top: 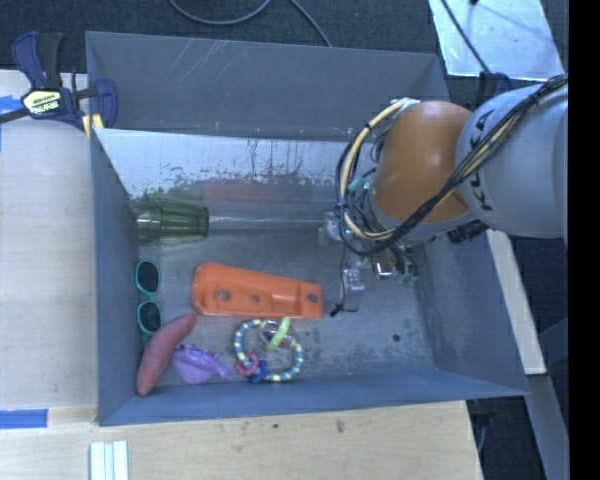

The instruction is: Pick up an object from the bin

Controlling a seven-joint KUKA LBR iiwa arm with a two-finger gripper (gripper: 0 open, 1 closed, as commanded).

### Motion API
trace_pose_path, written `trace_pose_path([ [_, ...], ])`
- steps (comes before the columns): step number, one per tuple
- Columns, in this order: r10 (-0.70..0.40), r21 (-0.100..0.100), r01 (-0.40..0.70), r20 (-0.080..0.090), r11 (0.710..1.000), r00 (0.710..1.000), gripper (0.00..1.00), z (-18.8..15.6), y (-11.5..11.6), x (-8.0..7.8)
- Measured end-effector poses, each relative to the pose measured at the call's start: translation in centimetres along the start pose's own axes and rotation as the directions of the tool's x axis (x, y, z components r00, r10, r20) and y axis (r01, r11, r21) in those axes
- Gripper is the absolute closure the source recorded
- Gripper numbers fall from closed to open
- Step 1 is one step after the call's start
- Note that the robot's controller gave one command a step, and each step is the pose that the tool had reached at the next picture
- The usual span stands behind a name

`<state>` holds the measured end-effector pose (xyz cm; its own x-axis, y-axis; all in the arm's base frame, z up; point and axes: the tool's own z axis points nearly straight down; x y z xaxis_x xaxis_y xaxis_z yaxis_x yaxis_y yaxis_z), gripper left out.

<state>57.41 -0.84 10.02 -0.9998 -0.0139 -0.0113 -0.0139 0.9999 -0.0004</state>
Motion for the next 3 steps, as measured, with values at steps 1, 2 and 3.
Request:
trace_pose_path([
  [1,-0.201,0.001,0.201,0.004,0.98,0.98,0.0,1.7,3.6,-1.0],
  [2,-0.297,0.002,0.297,0.005,0.955,0.955,0.0,2.5,6.9,1.8],
  [3,-0.431,0.004,0.431,0.007,0.902,0.902,1.0,3.0,9.1,-0.1],
])
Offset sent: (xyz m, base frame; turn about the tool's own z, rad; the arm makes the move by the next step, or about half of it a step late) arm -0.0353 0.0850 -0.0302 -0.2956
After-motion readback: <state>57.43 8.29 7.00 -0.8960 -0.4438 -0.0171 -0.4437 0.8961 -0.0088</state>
